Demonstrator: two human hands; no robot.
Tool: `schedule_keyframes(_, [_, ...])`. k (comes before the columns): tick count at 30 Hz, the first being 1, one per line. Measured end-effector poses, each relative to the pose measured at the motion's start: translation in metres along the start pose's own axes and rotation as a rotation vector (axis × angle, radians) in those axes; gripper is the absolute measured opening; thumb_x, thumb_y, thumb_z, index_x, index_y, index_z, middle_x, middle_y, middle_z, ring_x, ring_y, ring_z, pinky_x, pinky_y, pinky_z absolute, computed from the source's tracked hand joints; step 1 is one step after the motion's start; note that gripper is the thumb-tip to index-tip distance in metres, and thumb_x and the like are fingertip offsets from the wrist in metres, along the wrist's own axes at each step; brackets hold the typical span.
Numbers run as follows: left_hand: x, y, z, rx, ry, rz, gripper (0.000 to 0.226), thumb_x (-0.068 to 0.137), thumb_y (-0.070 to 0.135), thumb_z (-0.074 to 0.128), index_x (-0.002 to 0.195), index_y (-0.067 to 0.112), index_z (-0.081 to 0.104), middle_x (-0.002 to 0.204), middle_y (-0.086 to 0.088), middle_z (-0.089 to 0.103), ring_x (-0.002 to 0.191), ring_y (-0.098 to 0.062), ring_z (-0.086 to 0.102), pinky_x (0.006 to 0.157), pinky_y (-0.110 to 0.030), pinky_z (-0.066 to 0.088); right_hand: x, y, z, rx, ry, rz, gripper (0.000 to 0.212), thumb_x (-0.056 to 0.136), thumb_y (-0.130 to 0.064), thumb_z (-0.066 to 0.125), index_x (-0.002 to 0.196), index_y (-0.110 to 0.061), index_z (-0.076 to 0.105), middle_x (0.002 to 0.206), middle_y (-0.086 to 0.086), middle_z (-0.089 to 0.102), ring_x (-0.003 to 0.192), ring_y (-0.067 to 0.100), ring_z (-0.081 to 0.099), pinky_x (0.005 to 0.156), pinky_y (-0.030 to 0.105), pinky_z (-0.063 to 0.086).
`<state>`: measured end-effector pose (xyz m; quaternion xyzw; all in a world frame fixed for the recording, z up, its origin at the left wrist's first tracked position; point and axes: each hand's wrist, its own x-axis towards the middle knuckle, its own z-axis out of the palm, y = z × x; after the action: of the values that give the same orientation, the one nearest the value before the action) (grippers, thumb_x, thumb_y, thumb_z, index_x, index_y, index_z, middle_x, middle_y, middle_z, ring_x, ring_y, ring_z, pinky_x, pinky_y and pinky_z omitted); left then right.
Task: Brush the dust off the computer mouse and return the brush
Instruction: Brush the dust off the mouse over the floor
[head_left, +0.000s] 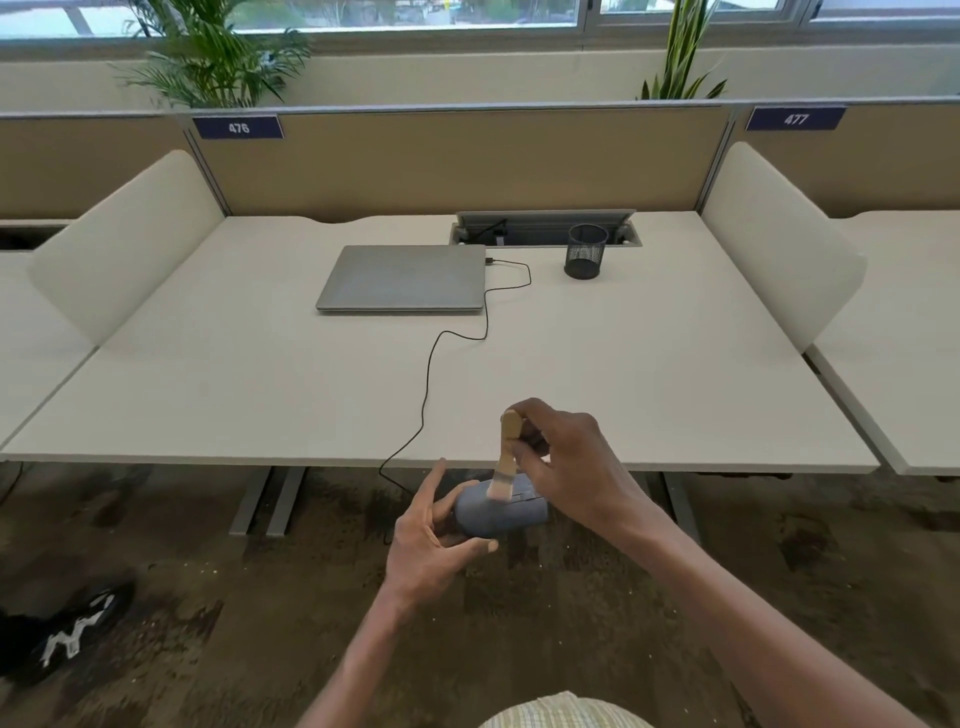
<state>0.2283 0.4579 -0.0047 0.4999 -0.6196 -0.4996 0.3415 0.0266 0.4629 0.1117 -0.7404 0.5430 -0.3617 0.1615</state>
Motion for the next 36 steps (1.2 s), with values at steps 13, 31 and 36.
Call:
schedule_keyframes(13, [0.000, 0.003, -0.001, -0.003, -0.003, -0.011, 0.117, 0.061, 0.027, 0.091, 0.155, 0.029, 0.020, 0.132, 0.003, 0.066, 0.119, -0.010, 0.064, 0.097, -0.045, 0.055, 0.005, -0.001, 0.007, 0.024, 0.063, 0.090, 0.021, 0.090, -0.008, 0.070, 0.110, -0.010, 0.064, 0.087, 0.004, 0.073, 0.075, 0.016, 0.071, 0.068, 0.037, 0.061])
schedule_keyframes(31, [-0.008, 0.005, 0.008, -0.015, -0.036, 0.003, 0.122, 0.064, 0.004, 0.091, 0.158, 0.018, 0.014, 0.124, 0.011, 0.066, 0.111, 0.004, 0.064, 0.089, -0.021, 0.055, 0.019, -0.005, 0.013, -0.079, 0.115, 0.259, 0.009, 0.091, -0.007, 0.067, 0.099, -0.006, 0.064, 0.075, 0.007, 0.070, 0.063, 0.020, 0.069, 0.058, 0.036, 0.059])
schedule_keyframes(36, [-0.009, 0.002, 0.008, 0.017, -0.045, 0.015, 0.122, 0.062, 0.011, 0.093, 0.158, 0.020, 0.017, 0.119, 0.016, 0.066, 0.107, 0.005, 0.066, 0.089, -0.021, 0.055, 0.027, -0.006, 0.011, -0.037, 0.178, 0.351, 0.008, 0.088, -0.008, 0.066, 0.096, -0.006, 0.065, 0.073, 0.006, 0.071, 0.063, 0.020, 0.070, 0.061, 0.034, 0.059])
